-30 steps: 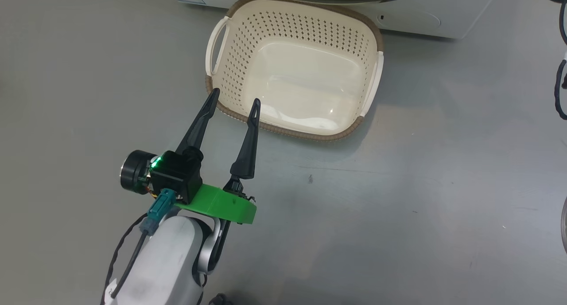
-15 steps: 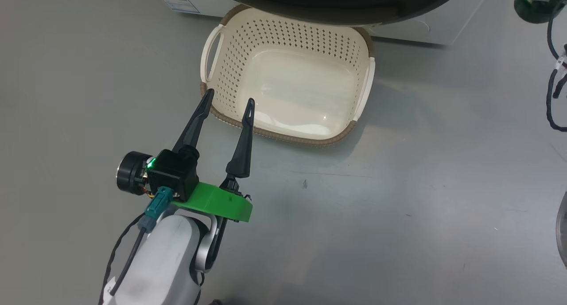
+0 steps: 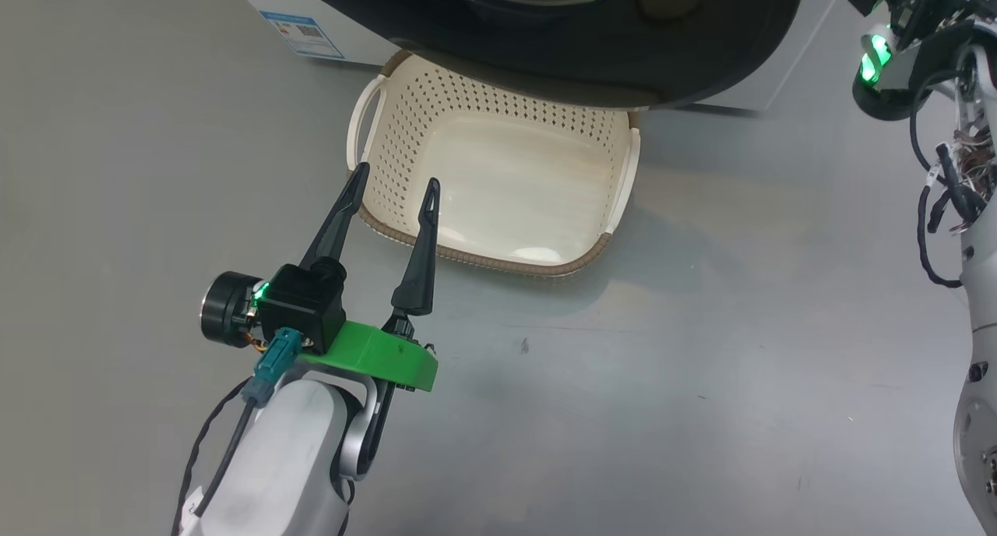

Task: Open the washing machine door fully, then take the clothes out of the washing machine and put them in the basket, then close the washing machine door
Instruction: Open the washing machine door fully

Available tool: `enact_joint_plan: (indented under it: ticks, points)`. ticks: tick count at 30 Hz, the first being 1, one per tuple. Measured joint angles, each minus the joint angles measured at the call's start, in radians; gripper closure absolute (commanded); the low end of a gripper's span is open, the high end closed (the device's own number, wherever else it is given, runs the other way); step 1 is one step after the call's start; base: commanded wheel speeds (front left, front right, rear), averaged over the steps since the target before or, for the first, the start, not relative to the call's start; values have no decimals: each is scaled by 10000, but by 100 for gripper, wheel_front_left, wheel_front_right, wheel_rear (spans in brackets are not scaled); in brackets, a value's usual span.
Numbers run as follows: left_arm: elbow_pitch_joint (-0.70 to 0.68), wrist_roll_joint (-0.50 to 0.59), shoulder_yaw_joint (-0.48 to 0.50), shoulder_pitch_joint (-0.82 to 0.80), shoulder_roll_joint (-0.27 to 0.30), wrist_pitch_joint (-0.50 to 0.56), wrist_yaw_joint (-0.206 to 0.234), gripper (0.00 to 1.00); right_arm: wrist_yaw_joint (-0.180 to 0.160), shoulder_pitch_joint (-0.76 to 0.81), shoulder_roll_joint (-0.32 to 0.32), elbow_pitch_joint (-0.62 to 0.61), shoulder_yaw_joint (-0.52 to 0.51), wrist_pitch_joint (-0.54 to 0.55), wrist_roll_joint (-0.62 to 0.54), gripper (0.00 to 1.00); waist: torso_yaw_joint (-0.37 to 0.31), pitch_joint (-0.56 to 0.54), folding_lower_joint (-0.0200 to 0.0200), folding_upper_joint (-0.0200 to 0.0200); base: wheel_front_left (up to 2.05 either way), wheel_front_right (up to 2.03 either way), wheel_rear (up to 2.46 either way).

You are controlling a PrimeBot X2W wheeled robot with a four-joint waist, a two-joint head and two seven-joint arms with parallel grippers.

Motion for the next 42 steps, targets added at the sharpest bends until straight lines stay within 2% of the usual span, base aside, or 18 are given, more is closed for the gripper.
enact_joint_plan:
  ticks: [25,42]
  points:
    - [610,86,104,1005,8,0,2,0,207,2301,878,-33,531,272,232,100,27,-1526,0,0,0,0,0]
    - [794,86,184,1546,23,0,2,0,207,4184,1174,-1402,1392,-642,27,100,578,-2459,0,0,0,0,0]
